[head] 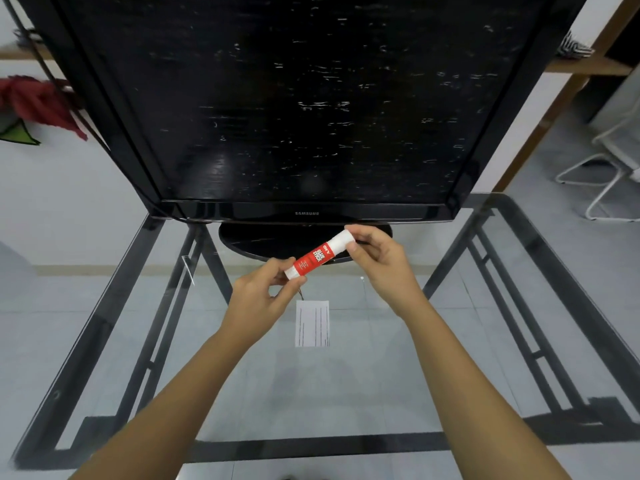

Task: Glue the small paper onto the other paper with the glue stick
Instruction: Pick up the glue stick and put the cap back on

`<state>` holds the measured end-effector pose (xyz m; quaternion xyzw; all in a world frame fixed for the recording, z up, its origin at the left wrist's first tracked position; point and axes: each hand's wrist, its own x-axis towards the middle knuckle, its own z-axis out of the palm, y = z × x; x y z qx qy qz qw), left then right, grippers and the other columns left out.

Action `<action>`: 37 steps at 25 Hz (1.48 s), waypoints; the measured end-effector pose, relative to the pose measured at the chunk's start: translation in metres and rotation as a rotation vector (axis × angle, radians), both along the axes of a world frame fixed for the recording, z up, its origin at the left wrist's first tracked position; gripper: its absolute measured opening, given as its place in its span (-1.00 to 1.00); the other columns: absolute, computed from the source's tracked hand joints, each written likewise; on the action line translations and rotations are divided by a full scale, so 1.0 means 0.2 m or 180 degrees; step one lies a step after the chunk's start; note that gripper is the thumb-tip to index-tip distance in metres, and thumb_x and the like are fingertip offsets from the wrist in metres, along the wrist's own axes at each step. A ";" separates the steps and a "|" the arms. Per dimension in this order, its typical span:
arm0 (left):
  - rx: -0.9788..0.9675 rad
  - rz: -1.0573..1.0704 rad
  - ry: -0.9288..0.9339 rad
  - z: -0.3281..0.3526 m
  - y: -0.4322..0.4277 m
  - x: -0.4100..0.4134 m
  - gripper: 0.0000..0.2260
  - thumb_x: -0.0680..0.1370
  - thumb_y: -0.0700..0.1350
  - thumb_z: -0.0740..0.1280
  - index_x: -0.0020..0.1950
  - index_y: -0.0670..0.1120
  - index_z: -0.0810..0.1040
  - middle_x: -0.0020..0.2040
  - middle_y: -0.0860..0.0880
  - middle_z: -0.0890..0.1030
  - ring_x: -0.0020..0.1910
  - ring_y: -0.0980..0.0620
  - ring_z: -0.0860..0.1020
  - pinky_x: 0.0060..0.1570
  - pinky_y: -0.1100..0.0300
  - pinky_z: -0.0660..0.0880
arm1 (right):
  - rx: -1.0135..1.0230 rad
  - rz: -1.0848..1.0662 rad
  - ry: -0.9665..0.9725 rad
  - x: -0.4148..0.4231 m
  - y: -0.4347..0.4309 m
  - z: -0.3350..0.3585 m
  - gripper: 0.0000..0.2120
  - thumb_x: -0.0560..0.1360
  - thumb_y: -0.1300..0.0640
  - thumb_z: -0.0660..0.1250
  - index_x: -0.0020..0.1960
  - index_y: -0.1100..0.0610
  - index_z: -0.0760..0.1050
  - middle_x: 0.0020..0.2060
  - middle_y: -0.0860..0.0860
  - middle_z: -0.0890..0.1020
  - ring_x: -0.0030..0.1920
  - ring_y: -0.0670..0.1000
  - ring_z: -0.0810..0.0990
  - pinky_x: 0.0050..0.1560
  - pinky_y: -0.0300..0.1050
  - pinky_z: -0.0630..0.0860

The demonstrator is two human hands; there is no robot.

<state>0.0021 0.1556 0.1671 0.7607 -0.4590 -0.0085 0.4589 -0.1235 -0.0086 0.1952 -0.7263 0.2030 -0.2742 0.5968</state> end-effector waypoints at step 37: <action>0.2099 -0.0653 -0.0574 -1.00 -0.17 0.09 -0.61 0.56 -0.02 0.26 0.34 -0.15 0.40 0.38 -0.13 0.41 0.35 -0.11 0.33 0.33 0.04 0.28 | -0.0155 -0.0509 0.1506 0.20 -0.25 -0.94 -0.73 0.47 0.17 0.36 0.16 0.18 0.50 -0.01 0.00 0.56 0.06 0.00 0.54 0.04 -0.26 0.39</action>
